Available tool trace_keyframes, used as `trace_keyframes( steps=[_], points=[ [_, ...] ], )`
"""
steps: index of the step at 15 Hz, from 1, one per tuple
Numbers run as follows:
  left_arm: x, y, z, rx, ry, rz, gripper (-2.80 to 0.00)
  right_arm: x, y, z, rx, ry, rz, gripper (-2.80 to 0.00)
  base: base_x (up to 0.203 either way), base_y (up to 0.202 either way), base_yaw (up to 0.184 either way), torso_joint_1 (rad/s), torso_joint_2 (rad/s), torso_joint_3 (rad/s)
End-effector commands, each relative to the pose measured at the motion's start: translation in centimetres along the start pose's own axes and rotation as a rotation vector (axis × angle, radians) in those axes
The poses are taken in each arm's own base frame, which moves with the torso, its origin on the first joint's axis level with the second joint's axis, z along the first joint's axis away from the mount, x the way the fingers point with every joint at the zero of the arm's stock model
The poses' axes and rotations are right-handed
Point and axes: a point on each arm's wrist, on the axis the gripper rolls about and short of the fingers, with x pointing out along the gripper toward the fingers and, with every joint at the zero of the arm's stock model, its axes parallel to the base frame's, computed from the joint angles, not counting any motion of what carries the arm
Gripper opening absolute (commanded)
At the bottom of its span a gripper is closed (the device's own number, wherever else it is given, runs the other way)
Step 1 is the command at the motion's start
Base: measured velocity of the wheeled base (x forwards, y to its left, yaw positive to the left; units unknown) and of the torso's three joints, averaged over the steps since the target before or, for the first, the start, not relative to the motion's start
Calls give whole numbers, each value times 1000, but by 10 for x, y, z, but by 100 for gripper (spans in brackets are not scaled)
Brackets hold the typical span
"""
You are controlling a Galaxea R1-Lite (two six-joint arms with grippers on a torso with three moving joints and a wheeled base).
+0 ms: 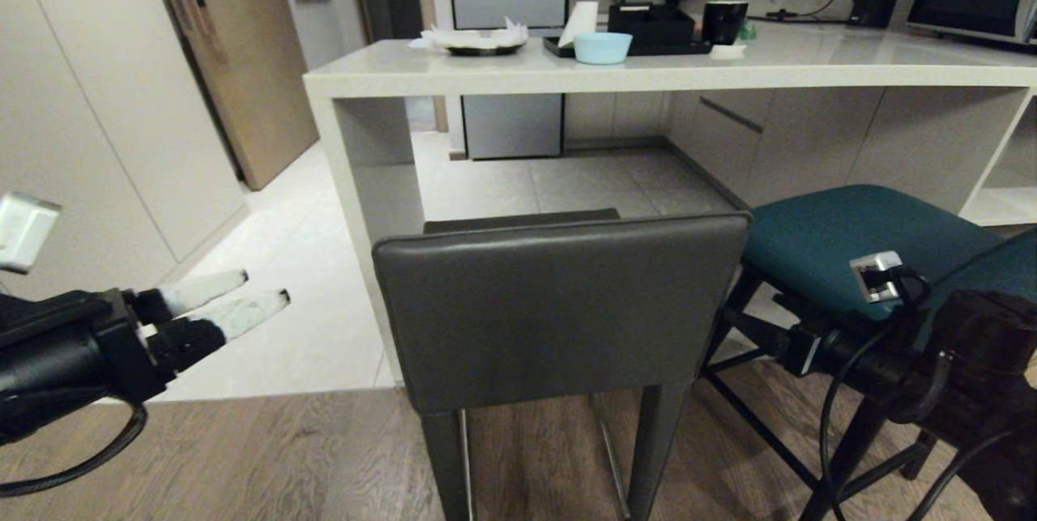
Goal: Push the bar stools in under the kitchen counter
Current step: Push the blue chair back under the dining table
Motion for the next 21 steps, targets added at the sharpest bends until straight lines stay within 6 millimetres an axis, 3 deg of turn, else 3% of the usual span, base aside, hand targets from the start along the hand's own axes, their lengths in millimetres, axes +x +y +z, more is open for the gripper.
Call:
trace_keyframes(
  steps=[1,4,7,14,17,18,21],
  points=[
    [37,43,-30,-58,76,1,0,-7,8,8,-16,-31,29,0,0,0,0,0,0,0],
    [65,72,-56,19,52,-37,0,-11,17,12,-24,-44,54,0,0,0,0,0,0,0],
    [78,86,-76,65,29,-61,0,-12,17,11,-20,-38,52,0,0,0,0,0,0,0],
    [109,99,-65,123,-31,-93,0,-16,22,9,-17,-24,63,0,0,0,0,0,0,0],
    [127,124,-66,145,-61,-68,0,-16,24,9,-20,-27,69,0,0,0,0,0,0,0],
    [129,125,-65,146,-66,-68,0,-15,23,8,-17,-21,69,0,0,0,0,0,0,0],
    [134,93,-64,146,-50,-158,0,-10,23,4,-12,-8,75,0,0,0,0,0,0,0]
  ],
)
